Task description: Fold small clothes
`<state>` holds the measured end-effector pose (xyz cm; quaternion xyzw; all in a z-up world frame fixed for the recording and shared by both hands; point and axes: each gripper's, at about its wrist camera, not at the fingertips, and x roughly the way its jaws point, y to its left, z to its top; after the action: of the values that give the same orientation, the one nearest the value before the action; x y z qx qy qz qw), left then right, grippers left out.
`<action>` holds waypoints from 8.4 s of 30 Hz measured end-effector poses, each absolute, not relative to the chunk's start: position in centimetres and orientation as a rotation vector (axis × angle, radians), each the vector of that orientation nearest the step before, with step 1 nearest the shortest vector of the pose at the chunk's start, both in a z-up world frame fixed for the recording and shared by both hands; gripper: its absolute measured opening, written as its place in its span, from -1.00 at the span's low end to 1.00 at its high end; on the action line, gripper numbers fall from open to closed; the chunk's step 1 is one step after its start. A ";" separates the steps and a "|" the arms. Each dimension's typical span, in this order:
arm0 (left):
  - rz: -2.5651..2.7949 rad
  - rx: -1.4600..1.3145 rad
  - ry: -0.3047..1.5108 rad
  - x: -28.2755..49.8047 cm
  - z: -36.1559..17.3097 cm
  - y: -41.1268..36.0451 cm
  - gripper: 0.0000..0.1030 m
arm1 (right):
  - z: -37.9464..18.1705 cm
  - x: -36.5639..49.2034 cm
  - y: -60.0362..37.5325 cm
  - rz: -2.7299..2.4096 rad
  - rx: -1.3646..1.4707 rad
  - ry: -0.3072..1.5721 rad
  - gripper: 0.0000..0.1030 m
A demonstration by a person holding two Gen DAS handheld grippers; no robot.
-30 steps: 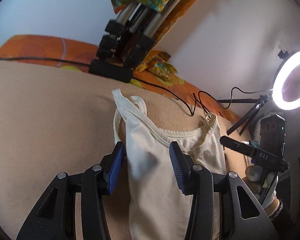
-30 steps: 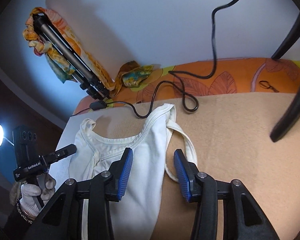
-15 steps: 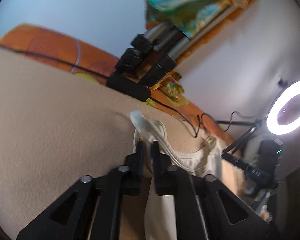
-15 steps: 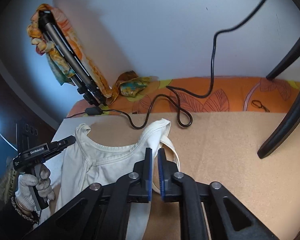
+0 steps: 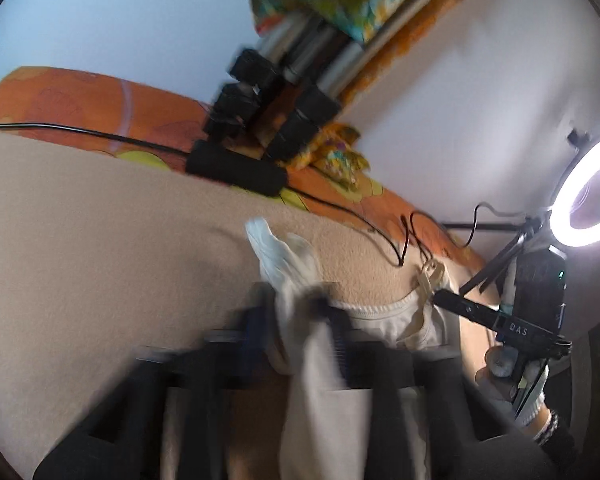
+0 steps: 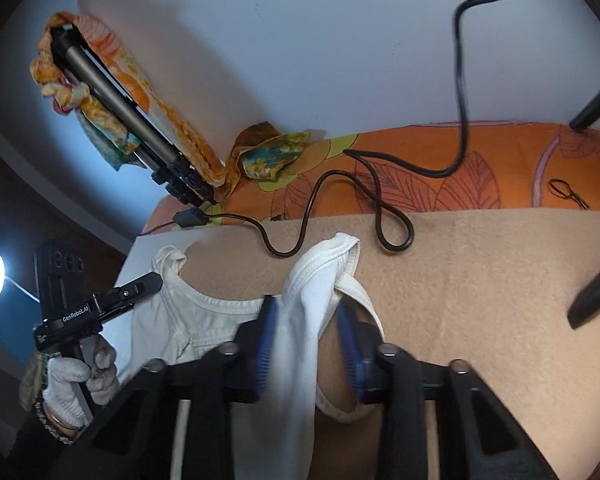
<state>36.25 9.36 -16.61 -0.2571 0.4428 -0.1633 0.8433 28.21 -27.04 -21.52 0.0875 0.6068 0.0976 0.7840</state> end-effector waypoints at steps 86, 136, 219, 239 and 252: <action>-0.426 -0.180 1.092 9.2 -13.2 4.0 -0.81 | -11.3 0.5 -17.9 0.316 -0.148 1.436 -0.37; -0.441 -0.733 1.109 10.6 -16.1 7.2 -0.52 | -15.7 7.7 -26.1 0.310 0.528 1.419 -0.15; -0.748 -0.069 0.741 15.4 -4.3 -23.6 -0.84 | 6.9 3.0 -38.4 -0.099 -0.158 0.989 -0.87; -0.779 0.009 0.722 21.6 -5.9 -35.6 -0.84 | 9.4 7.6 -53.1 -0.234 -0.189 0.968 -0.87; -0.685 -0.049 0.915 23.0 -9.9 -34.3 -0.56 | 4.5 9.0 -58.2 -0.282 -0.155 1.089 -0.84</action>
<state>22.95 -34.26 -9.86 -0.0234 0.4332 -0.3239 0.8408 9.04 -58.16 4.53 -0.0736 0.5156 -0.1337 0.8431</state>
